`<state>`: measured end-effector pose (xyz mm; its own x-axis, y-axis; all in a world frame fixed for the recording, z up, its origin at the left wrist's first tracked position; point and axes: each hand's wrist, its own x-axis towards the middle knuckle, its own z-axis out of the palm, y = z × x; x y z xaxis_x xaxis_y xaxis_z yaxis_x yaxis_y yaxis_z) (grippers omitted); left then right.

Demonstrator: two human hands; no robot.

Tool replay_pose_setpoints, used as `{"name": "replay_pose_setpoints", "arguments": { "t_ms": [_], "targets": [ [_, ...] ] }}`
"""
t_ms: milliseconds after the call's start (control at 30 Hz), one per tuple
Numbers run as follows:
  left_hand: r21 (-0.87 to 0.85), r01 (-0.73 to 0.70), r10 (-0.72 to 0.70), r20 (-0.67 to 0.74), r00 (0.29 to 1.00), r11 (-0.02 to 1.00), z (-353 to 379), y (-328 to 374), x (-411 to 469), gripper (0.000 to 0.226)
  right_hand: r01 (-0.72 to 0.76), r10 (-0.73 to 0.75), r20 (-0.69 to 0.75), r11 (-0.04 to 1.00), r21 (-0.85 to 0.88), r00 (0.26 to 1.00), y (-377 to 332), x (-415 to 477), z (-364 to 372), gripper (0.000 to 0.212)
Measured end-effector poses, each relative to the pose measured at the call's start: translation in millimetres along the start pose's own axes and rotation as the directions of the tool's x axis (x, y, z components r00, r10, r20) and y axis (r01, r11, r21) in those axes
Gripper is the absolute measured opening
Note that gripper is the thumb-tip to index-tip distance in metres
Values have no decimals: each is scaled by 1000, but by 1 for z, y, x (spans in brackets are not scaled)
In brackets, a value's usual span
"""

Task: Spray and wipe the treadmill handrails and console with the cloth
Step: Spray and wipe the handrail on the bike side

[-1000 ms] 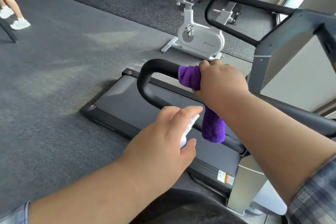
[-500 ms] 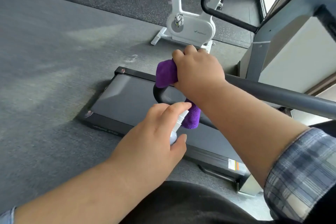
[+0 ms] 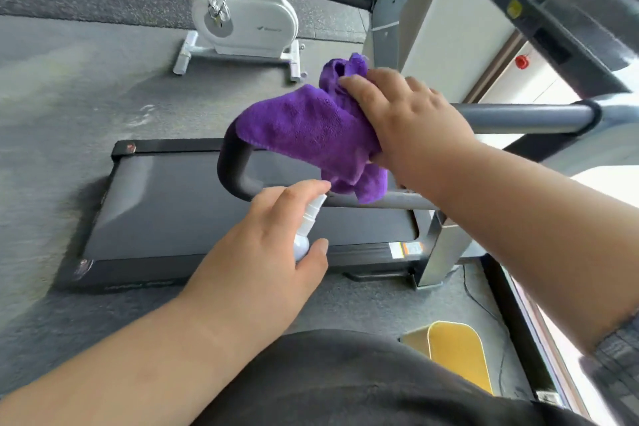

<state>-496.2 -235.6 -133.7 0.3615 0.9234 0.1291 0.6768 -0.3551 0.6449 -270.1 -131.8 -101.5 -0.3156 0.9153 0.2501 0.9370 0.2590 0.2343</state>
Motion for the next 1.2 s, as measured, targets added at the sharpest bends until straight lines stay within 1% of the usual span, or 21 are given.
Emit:
{"name": "replay_pose_setpoints", "arguments": {
  "t_ms": [67,167,200,267,333,367,433,500,567,667,733,800,867,933,967,1000,1033,1100,1133,1167,1200],
  "targets": [
    [10,-24,24,32,999,1000,2,-1,1,57,-49,54,-46,992,112,997,5,0,4,81],
    [14,-42,41,50,998,999,1,-4,1,57,-60,80,-67,962,265,994,6,-3,9,73],
    [10,-37,36,54,998,999,0,-6,1,58,-42,76,-99,949,312,992,6,-6,10,70],
    [11,-29,29,58,998,1000,-1,-9,0,58,12,94,-231,907,421,968,6,-12,11,58],
    [11,-22,21,71,997,1000,0,-11,0,58,57,151,-359,860,507,921,4,-21,9,42],
    [7,-19,18,81,997,1000,1,-11,0,58,69,174,-397,846,529,901,3,-29,7,37],
    [3,-16,16,98,995,1000,3,-10,1,58,74,207,-435,834,547,876,2,-49,6,35],
    [8,-7,6,121,993,1000,6,-9,4,57,61,231,-434,826,561,871,6,-72,10,38],
    [14,-3,1,149,989,1000,12,-6,8,58,10,264,-373,804,594,890,15,-95,23,40],
    [23,12,-16,191,981,1000,26,6,18,59,-149,348,-190,747,648,918,36,-122,51,46],
    [35,16,-23,206,978,999,38,16,27,58,-281,413,-50,699,657,909,56,-130,67,49],
    [52,23,-34,210,977,998,50,28,36,57,-409,468,87,649,641,879,77,-132,76,48],
    [66,39,-52,213,976,997,59,41,45,57,-463,468,175,623,630,867,95,-129,82,45],
    [74,47,-61,205,977,996,67,54,52,57,-460,429,218,616,640,877,109,-123,84,46],
    [77,54,-68,199,978,996,71,59,55,57,-443,393,228,636,632,891,115,-119,85,48],
    [78,65,-79,191,978,995,75,64,58,57,-412,344,231,688,597,910,120,-115,88,50],
    [79,80,-93,183,979,994,79,68,60,58,-366,281,237,771,521,930,124,-111,92,52],
    [83,112,-125,172,977,990,89,76,65,58,-216,141,296,946,240,945,127,-103,103,52],
    [87,127,-140,165,976,988,94,80,66,58,-117,74,345,988,106,936,126,-100,109,52],
    [93,142,-155,156,975,985,98,83,68,58,-36,23,410,999,25,912,125,-98,113,57],
    [98,160,-173,143,974,982,102,86,69,58,16,-11,472,1000,-7,882,124,-96,117,70]
  ]
}}
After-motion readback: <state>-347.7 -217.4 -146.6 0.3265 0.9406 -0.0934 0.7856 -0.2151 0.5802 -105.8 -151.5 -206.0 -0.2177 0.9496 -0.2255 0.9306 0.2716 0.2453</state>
